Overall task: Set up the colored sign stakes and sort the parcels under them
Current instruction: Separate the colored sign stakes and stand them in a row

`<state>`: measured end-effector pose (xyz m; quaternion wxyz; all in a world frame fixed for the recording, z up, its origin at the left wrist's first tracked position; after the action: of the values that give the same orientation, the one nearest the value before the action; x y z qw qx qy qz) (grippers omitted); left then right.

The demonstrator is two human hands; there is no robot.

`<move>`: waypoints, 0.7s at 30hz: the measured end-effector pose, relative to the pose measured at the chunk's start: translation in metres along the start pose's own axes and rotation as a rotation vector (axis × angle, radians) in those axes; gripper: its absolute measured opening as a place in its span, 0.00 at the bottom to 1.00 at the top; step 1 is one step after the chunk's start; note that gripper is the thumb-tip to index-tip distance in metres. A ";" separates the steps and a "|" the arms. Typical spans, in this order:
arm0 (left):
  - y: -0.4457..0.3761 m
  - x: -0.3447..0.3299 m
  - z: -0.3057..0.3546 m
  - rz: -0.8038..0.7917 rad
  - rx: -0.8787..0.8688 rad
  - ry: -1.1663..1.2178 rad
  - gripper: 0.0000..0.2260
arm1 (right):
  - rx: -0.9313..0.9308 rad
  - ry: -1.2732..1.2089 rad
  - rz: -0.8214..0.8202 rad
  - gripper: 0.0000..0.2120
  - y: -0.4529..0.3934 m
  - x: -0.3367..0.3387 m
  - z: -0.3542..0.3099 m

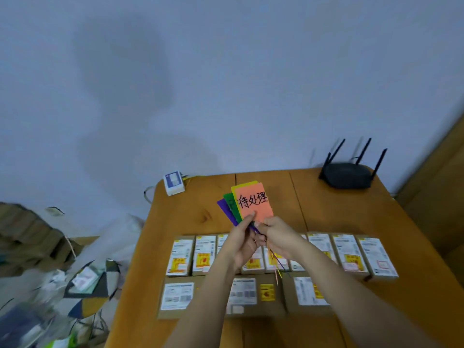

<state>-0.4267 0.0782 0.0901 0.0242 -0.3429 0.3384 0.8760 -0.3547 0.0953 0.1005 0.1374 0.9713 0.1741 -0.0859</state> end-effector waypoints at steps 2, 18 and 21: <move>0.018 0.027 0.021 -0.114 0.036 0.067 0.15 | -0.034 -0.114 -0.025 0.10 -0.003 -0.041 0.008; 0.075 0.130 0.075 0.073 0.054 0.158 0.10 | -0.176 0.114 -0.085 0.13 -0.014 -0.154 0.011; 0.076 0.125 0.087 0.093 0.004 0.210 0.10 | -0.084 0.245 0.044 0.12 -0.020 -0.143 0.007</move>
<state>-0.5938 0.0494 0.1030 -0.0516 -0.4167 0.3564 0.8347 -0.4950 0.0669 0.1200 0.1577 0.9715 0.1714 0.0438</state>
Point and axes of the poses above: each hand's wrist, its own y-axis away from the middle knuckle, its own x-axis out of the back of the hand, z = x × y, the point moved 8 cm from there along -y, towards the middle knuckle, and after that the axes turned 12 degrees about x, right-handed, at the moved point
